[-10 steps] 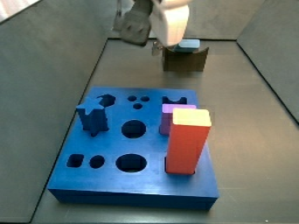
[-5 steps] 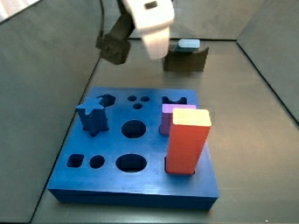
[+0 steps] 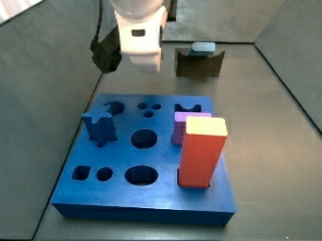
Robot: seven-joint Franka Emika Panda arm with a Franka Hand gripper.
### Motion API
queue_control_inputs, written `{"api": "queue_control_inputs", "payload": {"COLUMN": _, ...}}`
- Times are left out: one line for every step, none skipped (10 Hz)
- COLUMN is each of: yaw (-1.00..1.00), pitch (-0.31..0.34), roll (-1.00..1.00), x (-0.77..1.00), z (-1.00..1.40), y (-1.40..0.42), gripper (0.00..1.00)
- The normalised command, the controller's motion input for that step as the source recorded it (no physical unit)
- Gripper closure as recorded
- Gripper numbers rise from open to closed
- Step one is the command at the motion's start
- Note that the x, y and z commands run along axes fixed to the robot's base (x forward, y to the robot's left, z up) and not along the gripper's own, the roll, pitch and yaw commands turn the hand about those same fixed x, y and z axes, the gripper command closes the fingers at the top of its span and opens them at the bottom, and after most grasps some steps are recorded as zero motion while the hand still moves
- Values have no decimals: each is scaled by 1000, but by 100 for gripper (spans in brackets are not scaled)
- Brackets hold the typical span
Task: Pick up the square-circle object. Move up. Rotate the square-circle object. Place the square-circle object on the fixture. Regrasp the square-circle object. Move to above the board. Insert the square-circle object.
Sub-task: Regrasp the square-circle object.
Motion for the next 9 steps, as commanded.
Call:
{"api": "queue_control_inputs", "payload": {"yaw": 141, "pitch": 671, "roll": 243, "x": 58, "z": -23, "y": -20, "gripper": 0}}
{"api": "queue_control_inputs", "payload": {"yaw": 271, "pitch": 630, "roll": 197, "x": 63, "z": -5, "y": -36, "gripper": 0}}
{"api": "queue_control_inputs", "payload": {"yaw": 396, "pitch": 519, "roll": 160, "x": 73, "z": -3, "y": -48, "gripper": 0}}
{"api": "queue_control_inputs", "payload": {"yaw": 438, "pitch": 440, "roll": 151, "x": 72, "z": -8, "y": -45, "gripper": 0}}
{"api": "queue_control_inputs", "payload": {"yaw": 478, "pitch": 273, "roll": 130, "x": 68, "z": -15, "y": -41, "gripper": 0}}
{"api": "queue_control_inputs", "payload": {"yaw": 474, "pitch": 164, "roll": 110, "x": 61, "z": -10, "y": -39, "gripper": 0}}
{"api": "queue_control_inputs", "payload": {"yaw": 438, "pitch": 73, "roll": 84, "x": 58, "z": -1, "y": -40, "gripper": 0}}
{"api": "queue_control_inputs", "payload": {"yaw": 394, "pitch": -5, "roll": 71, "x": 55, "z": -4, "y": -40, "gripper": 0}}
{"api": "queue_control_inputs", "payload": {"yaw": 326, "pitch": -81, "roll": 70, "x": 44, "z": -10, "y": -43, "gripper": 0}}
